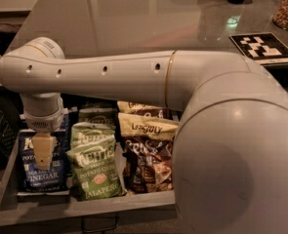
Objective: Pick blue chip bag from top drawer and place on counter
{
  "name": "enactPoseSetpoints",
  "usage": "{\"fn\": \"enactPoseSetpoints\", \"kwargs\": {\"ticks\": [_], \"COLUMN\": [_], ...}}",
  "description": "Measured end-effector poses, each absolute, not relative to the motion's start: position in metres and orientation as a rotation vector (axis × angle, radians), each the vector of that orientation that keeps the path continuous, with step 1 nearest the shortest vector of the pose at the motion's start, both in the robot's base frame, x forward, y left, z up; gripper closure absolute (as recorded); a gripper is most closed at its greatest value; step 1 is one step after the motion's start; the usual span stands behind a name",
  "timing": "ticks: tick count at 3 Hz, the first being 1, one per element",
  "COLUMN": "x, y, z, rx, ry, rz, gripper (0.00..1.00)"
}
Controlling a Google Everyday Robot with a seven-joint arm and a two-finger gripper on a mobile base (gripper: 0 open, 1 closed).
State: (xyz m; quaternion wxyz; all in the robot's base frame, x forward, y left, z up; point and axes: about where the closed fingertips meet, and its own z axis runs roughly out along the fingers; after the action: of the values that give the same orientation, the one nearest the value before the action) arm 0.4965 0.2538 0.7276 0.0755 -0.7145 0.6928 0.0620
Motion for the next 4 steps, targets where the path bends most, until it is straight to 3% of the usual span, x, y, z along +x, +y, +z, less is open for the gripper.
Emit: {"fn": "enactPoseSetpoints", "kwargs": {"ticks": [4], "x": [0.500], "y": [0.245], "z": [0.680], "rx": [-2.153], "ry": [2.220], "rz": [0.242], "gripper": [0.10]}}
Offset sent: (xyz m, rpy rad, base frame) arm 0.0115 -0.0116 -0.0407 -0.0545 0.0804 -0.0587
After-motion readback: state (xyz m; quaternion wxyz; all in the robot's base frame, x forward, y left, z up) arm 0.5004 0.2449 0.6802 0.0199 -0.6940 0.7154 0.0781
